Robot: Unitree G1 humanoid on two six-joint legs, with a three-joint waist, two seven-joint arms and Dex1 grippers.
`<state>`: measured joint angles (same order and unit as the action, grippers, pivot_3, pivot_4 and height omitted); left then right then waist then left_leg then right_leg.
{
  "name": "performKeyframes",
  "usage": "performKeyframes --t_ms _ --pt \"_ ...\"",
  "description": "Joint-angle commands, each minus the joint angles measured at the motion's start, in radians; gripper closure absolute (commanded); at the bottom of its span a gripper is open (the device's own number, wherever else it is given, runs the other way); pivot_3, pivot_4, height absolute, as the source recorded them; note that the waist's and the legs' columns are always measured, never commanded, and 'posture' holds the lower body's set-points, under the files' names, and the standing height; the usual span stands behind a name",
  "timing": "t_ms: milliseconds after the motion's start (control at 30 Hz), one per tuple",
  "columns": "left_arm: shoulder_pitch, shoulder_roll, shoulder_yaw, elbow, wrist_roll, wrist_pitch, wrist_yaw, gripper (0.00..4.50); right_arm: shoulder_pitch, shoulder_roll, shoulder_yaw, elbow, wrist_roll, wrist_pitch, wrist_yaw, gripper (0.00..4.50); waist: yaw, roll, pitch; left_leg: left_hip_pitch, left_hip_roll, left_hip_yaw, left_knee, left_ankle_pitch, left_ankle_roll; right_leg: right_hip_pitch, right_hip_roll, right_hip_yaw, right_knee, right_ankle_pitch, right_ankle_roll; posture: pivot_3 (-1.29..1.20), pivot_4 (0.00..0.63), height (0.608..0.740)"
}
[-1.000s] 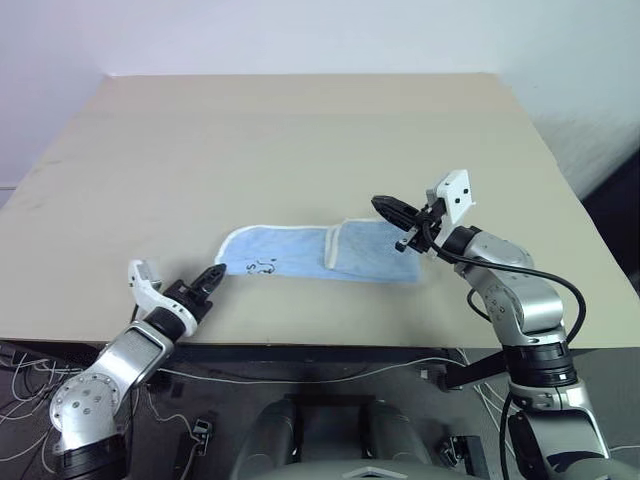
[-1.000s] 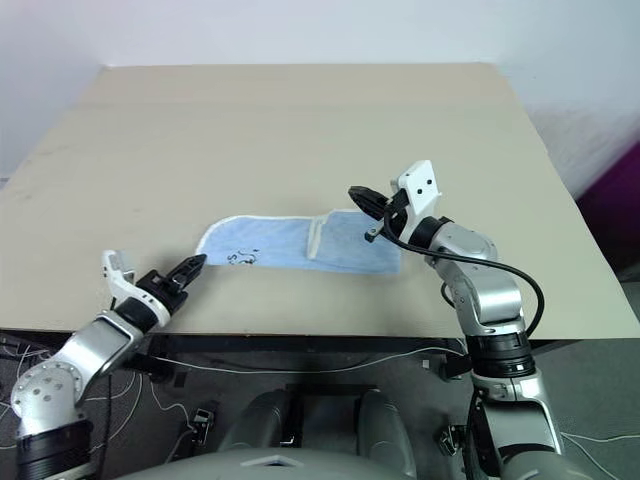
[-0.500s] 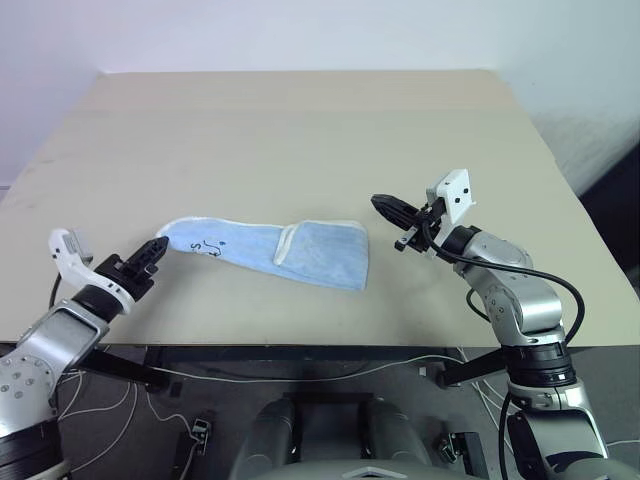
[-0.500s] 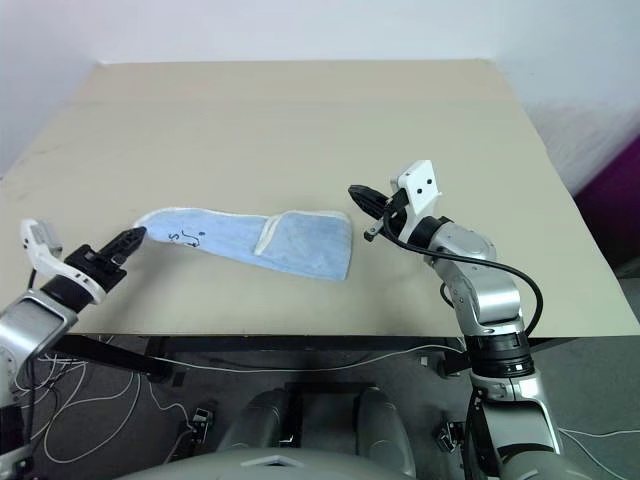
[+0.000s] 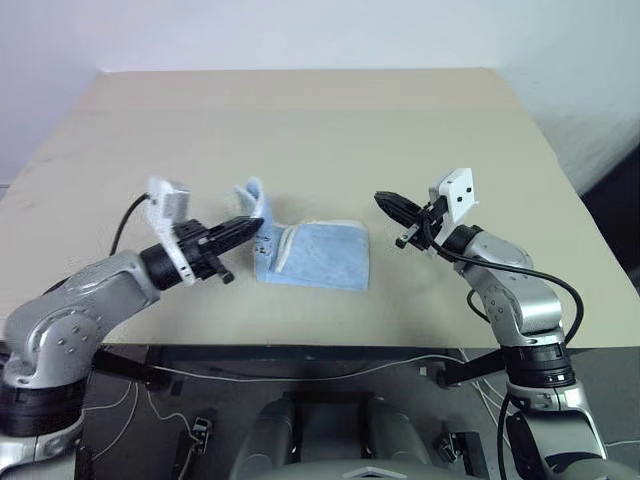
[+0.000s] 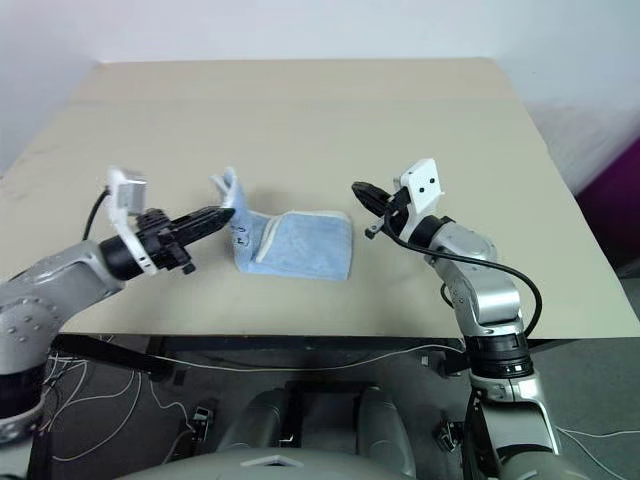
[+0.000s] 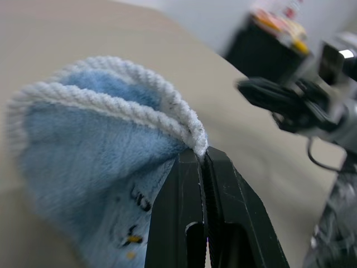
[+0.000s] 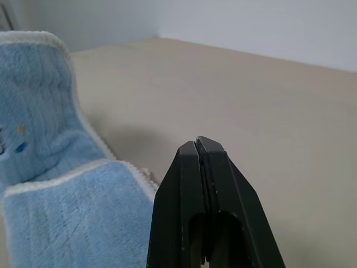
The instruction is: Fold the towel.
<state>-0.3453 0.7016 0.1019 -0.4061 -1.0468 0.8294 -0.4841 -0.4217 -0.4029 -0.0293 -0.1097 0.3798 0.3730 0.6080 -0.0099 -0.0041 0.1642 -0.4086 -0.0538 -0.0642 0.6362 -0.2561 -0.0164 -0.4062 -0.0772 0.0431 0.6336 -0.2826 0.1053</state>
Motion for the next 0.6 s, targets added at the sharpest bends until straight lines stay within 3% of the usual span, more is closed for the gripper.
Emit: performKeyframes --t_ms 33,133,300,600 --pt "-0.071 -0.018 -0.132 0.000 0.116 0.015 -0.034 4.49 -0.008 -0.007 -0.042 -0.002 -0.009 -0.030 -0.022 4.50 -0.003 0.000 0.000 0.000 0.000 0.001 0.000 0.000 0.000 0.000 0.000 0.000 0.000 0.000 0.000 0.00 0.150 0.740" --pt "-0.131 -0.048 -0.274 0.051 0.247 -0.009 -0.088 4.49 -0.012 -0.013 -0.064 0.016 -0.015 -0.041 -0.037 4.50 -0.004 0.000 0.000 0.000 0.000 0.001 0.000 0.000 0.000 -0.001 0.001 0.000 0.000 0.000 0.000 0.00 0.150 0.740" --pt "-0.180 -0.105 -0.374 0.146 0.379 -0.029 -0.140 4.49 -0.004 -0.011 -0.071 0.009 -0.022 -0.045 -0.046 4.50 -0.004 0.000 0.000 0.000 0.002 0.002 -0.001 0.001 0.000 -0.001 0.005 0.001 0.001 0.000 0.001 0.00 0.150 0.740" --pt "-0.184 -0.197 -0.311 0.179 0.390 -0.018 -0.208 4.49 0.017 -0.015 -0.078 -0.008 -0.024 -0.046 -0.057 4.50 -0.003 -0.001 0.001 0.000 0.002 0.002 0.000 0.001 -0.001 -0.001 0.005 0.001 0.002 0.000 0.001 0.00 0.150 0.740"
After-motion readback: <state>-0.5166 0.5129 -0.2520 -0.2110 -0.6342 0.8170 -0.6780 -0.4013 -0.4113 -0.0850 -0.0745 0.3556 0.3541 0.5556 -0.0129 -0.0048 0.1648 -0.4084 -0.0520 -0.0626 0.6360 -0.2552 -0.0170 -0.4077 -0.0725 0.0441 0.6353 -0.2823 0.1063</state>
